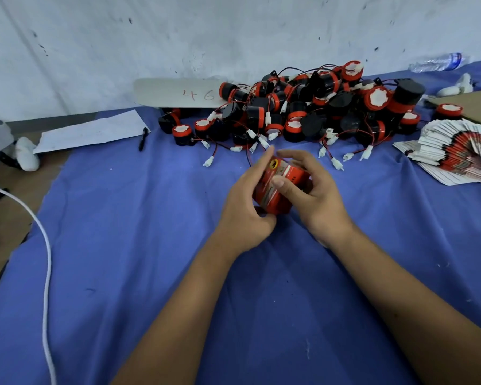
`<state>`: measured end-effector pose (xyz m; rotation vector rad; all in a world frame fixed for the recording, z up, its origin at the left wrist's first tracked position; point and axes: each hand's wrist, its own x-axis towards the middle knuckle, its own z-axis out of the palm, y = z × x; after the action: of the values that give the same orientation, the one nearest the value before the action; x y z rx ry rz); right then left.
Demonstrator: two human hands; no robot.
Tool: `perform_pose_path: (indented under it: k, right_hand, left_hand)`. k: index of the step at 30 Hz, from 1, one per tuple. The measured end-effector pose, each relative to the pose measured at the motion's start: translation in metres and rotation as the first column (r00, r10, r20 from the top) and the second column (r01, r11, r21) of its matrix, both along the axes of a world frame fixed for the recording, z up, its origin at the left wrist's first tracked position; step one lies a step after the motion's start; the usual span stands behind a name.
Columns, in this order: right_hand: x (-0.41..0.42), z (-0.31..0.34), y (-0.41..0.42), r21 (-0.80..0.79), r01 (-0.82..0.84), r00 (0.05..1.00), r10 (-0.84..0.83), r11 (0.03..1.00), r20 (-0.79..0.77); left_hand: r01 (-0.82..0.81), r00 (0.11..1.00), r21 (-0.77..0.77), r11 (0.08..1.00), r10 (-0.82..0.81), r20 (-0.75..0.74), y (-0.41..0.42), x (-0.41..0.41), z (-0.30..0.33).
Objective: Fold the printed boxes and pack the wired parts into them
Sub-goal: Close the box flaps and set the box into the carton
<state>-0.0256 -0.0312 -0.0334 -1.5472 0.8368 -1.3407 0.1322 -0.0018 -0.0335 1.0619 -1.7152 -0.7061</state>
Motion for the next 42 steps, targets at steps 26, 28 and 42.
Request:
perform_pose_path:
  k: [26, 28, 42]
  right_hand:
    - [-0.011, -0.007, -0.008, -0.244, 0.094, 0.983, -0.128, 0.965, -0.128]
    - [-0.012, -0.008, -0.009, -0.233, 0.109, 0.982, -0.142, 0.966, -0.128]
    - [-0.011, -0.008, -0.007, -0.065, 0.062, 0.991, -0.069, 0.996, -0.111]
  left_hand:
    - [-0.064, 0.959, 0.045, 0.997, 0.074, -0.273, -0.008, 0.011, -0.013]
    - [-0.063, 0.958, 0.049, 0.997, 0.074, -0.279, -0.008, 0.010, -0.012]
    - [-0.161, 0.947, 0.182, 0.970, 0.204, -0.249, -0.009, 0.013, -0.010]
